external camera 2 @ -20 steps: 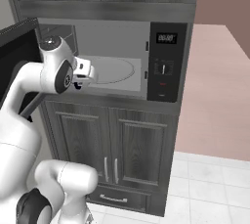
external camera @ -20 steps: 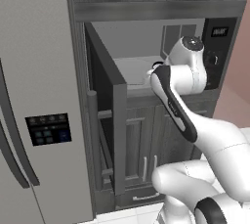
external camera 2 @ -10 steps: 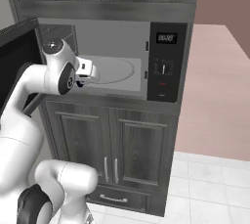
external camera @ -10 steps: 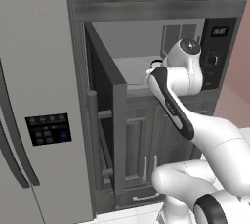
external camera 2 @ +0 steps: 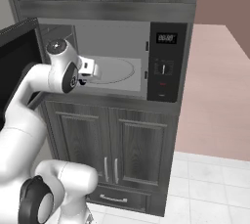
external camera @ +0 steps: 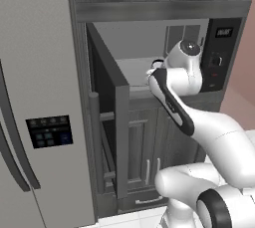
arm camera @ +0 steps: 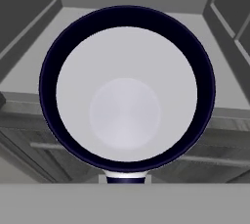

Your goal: Pick the mug from the counter and place it inside the microwave. Then close the microwave.

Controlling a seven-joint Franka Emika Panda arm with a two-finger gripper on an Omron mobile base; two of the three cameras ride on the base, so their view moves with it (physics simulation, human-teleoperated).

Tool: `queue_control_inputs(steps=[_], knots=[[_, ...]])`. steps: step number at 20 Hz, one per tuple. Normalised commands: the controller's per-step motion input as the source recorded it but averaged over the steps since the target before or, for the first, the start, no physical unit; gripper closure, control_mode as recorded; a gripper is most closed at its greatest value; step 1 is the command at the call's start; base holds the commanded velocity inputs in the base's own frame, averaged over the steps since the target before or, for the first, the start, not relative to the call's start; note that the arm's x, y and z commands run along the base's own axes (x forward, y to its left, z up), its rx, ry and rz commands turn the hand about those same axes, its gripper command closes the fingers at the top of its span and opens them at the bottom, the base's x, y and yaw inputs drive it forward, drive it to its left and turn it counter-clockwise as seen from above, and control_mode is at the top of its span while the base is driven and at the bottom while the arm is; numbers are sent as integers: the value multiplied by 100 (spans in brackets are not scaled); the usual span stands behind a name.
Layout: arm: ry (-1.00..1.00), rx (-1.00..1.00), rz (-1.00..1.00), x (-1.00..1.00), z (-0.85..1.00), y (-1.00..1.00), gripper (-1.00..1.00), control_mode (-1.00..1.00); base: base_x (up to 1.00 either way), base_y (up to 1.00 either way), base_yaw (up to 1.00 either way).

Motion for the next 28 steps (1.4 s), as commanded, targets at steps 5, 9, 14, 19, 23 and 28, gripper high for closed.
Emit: queue_control_inputs(steps=[5,9,14,19,23,28], knots=[[4,0,0,25,0,1,100,-100,0,0,0],[2,0,0,28,0,0,100,-100,0,0,0],[0,0,0,20,-3,0,100,-100,0,0,0],[0,0,0,17,-17,2,100,-100,0,0,0],[0,0,0,23,-13,1,100,-100,0,0,0],[0,0,0,24,-9,0,100,-100,0,0,0]])
